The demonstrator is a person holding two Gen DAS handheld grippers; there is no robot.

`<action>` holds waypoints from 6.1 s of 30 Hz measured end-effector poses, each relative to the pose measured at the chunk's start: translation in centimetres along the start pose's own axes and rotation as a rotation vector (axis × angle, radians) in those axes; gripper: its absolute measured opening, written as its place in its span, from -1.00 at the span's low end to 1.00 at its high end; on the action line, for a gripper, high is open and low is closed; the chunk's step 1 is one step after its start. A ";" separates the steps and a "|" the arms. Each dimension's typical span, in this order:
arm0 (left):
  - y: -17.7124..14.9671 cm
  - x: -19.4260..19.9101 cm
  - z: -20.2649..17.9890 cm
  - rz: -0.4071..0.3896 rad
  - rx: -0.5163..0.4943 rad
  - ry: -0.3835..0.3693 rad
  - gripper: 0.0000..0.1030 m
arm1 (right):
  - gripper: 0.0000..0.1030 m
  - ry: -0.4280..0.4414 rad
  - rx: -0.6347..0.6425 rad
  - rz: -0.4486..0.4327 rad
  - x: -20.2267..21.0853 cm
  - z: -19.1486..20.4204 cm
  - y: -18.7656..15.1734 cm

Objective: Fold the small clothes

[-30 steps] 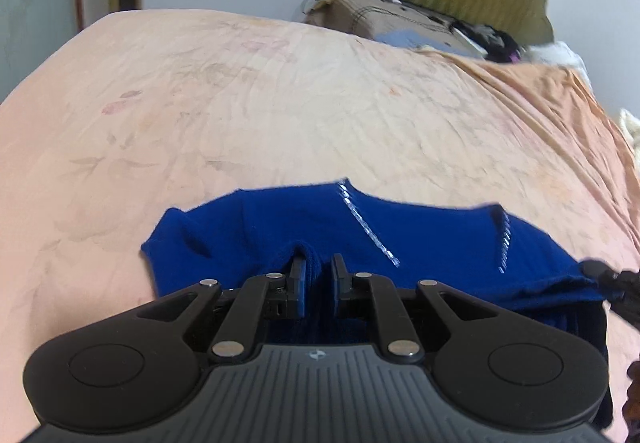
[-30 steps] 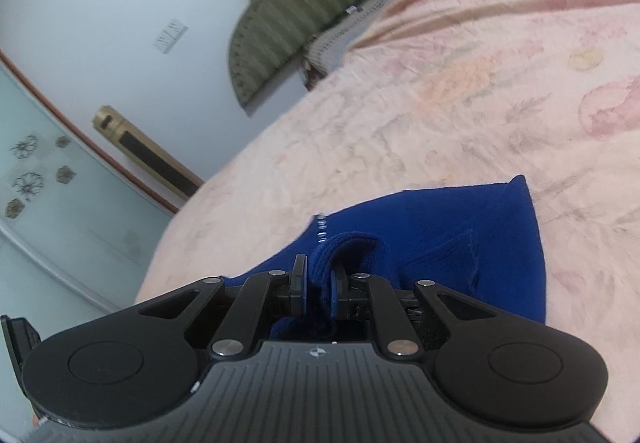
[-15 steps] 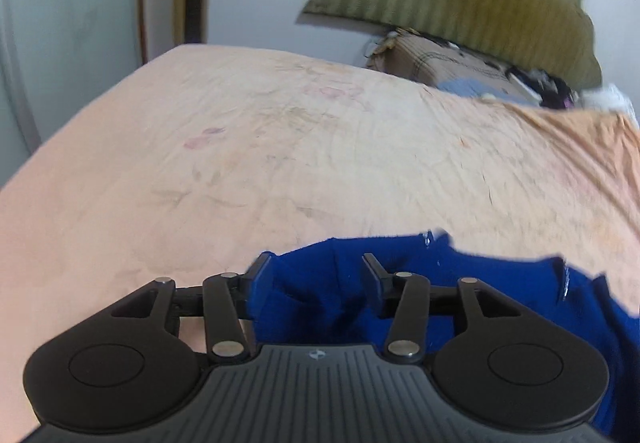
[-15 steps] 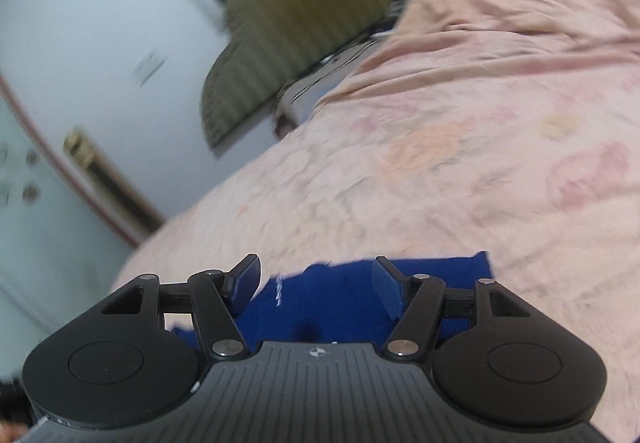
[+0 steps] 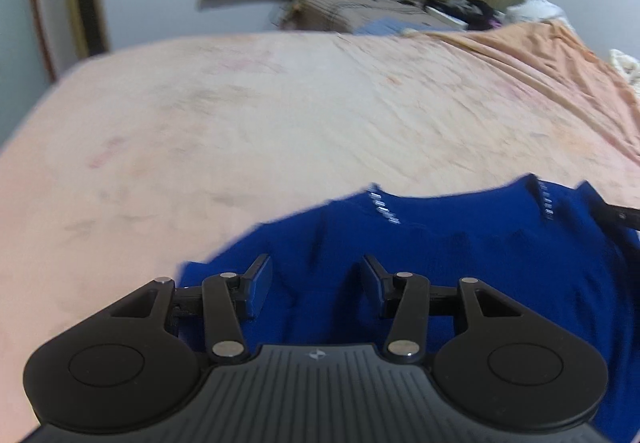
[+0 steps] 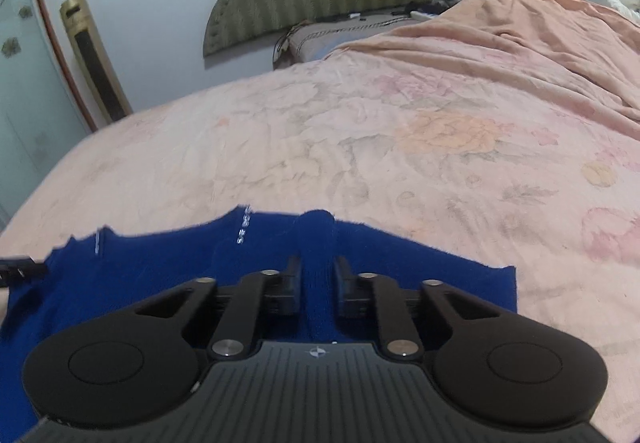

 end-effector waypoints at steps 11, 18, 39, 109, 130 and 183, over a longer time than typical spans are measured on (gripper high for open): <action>0.6 0.4 0.0 -0.056 0.041 0.060 -0.86 | -0.92 -0.024 -0.076 -0.095 1.4 -2.4 2.3; 0.1 0.0 -1.0 -0.034 -0.060 0.147 -0.80 | -0.65 -0.103 -0.021 -0.118 1.9 -2.3 2.0; -6.0 5.5 -3.9 -0.009 -0.061 0.310 0.18 | 0.72 -0.079 0.187 -0.011 5.6 4.1 -6.7; -15.7 13.2 -2.4 -0.064 0.088 0.359 0.48 | 1.00 -0.150 0.250 -0.050 9.3 4.0 -16.3; -17.7 12.3 -1.3 -0.095 0.231 0.384 0.99 | 1.00 -0.129 0.221 -0.052 9.4 3.5 -16.5; -17.8 12.5 -1.3 -0.098 0.230 0.375 1.00 | 1.00 -0.126 0.203 -0.044 9.4 3.2 -16.8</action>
Point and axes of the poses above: each gripper's, at about its wrist camera, not at the fingertips, and x roughly against the way its jaws point, z to its left, y to its top, the point moved 10 cm from there along -x, roughly the way its jaws point, and after that the axes turned 13 degrees about -x, right-handed, at the moved point
